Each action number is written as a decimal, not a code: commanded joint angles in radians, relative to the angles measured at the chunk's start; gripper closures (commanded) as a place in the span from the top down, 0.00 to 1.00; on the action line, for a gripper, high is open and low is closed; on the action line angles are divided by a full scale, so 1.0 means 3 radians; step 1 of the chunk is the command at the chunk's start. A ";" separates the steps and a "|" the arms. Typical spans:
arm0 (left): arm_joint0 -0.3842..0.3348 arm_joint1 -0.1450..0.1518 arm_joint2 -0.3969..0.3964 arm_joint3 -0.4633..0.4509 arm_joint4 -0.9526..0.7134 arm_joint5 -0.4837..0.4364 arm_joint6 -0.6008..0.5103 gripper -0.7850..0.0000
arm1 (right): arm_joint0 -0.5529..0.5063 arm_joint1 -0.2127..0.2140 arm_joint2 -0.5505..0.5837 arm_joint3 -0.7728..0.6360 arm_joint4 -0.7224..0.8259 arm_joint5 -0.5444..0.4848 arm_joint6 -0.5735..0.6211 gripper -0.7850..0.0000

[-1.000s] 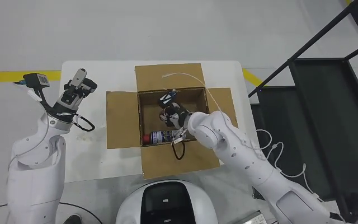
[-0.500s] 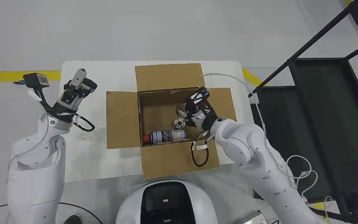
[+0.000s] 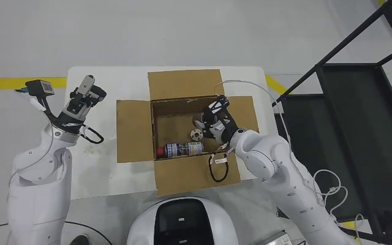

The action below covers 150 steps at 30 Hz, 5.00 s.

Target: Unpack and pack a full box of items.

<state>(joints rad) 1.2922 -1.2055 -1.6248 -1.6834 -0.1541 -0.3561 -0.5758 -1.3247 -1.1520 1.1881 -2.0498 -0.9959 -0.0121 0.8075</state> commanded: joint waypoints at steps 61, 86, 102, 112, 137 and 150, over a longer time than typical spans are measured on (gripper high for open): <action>0.0000 0.0000 0.0000 0.0000 0.0000 0.0000 0.0000 1.00 | 0.0844 -0.0092 0.0595 0.3246 -0.0059 0.0661 -0.0830 1.00; 0.0000 0.0000 0.0000 0.0000 0.0000 0.0000 0.0000 1.00 | -0.0313 0.0044 0.1110 0.0504 0.0011 -0.0299 -0.0754 1.00; 0.0000 0.0000 0.0000 0.0000 0.0000 0.0000 0.0000 1.00 | -0.0122 0.0045 0.0685 0.0527 -0.0116 -0.0760 -0.0349 1.00; 0.0000 0.0000 0.0000 0.0000 0.0000 0.0000 0.0000 1.00 | 0.0018 0.0028 0.0403 0.0493 -0.0225 -0.0808 -0.0091 1.00; 0.0000 0.0000 0.0000 0.0000 0.0000 0.0000 0.0000 1.00 | 0.1072 -0.0387 -0.0938 0.1653 0.0201 0.1006 0.0639 1.00; 0.0000 0.0000 0.0000 0.0000 0.0000 0.0000 0.0000 1.00 | 0.1047 -0.0410 -0.0920 0.1675 0.0391 0.1046 0.0655 1.00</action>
<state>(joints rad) 1.2922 -1.2055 -1.6248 -1.6834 -0.1541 -0.3561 -0.5758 -1.0137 -1.2727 0.9131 -1.5537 -0.8984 0.2835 0.9940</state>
